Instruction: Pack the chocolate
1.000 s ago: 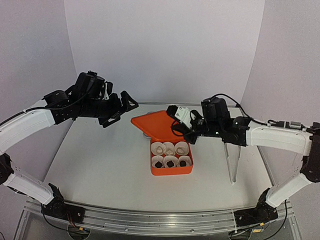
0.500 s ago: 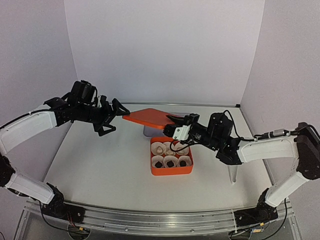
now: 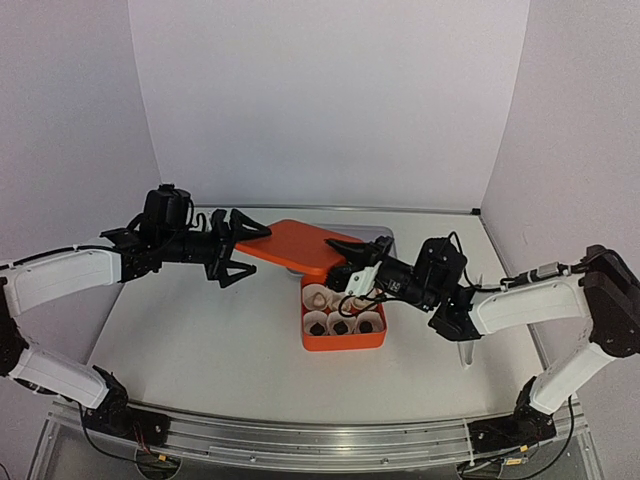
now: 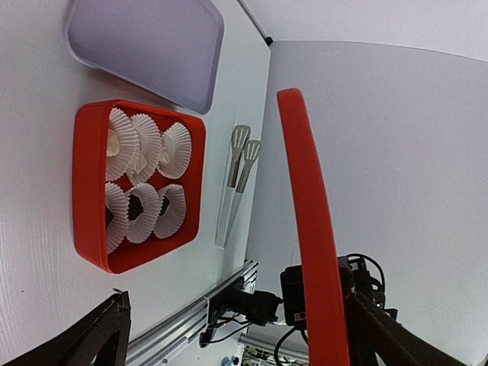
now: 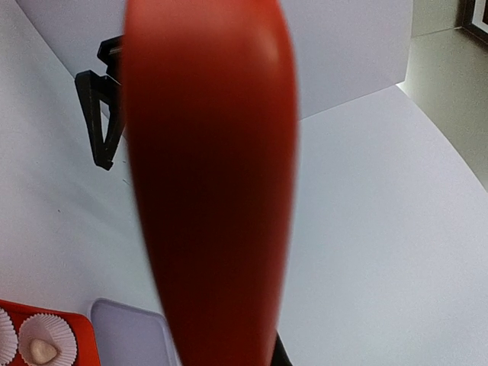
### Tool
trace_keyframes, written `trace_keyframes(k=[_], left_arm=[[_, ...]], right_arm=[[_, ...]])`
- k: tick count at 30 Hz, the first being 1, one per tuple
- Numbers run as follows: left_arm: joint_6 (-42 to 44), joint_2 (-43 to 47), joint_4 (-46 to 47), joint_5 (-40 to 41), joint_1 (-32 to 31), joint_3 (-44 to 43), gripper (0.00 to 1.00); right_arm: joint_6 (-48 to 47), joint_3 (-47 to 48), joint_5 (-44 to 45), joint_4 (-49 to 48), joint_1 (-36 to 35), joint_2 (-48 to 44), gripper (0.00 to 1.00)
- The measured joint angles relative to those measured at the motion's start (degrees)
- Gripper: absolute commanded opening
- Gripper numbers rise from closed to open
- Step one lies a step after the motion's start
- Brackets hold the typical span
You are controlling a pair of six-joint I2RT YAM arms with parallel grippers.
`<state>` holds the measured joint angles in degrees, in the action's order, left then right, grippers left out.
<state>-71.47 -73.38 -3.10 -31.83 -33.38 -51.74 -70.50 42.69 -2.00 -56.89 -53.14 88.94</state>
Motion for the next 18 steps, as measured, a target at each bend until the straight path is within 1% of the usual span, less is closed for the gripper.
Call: trace_keyframes(k=[4, 7, 11, 14, 18], left_arm=[[-4.6, 0.4, 7.7, -1.5, 0.1, 3.6, 0.61], [-7.4, 0.8, 12.3, -1.8, 0.1, 6.4, 0.47], [-10.0, 1.4, 15.8, -2.5, -0.1, 8.4, 0.34], [-11.2, 1.9, 17.4, -2.7, -0.1, 9.0, 0.27], [-12.3, 3.2, 18.3, -2.7, -0.2, 9.1, 0.14]], right_arm=[[-0.3, 0.0, 0.8, -1.6, -0.6, 1.8, 0.08], [-0.4, 0.0, 1.1, -2.3, -1.3, 3.5, 0.09], [-0.5, 0.0, 0.9, -3.2, -2.4, 4.8, 0.10], [-0.7, 0.0, 0.7, -3.7, -3.3, 5.1, 0.13], [-1.1, 0.0, 0.7, -4.9, -3.9, 5.2, 0.16]])
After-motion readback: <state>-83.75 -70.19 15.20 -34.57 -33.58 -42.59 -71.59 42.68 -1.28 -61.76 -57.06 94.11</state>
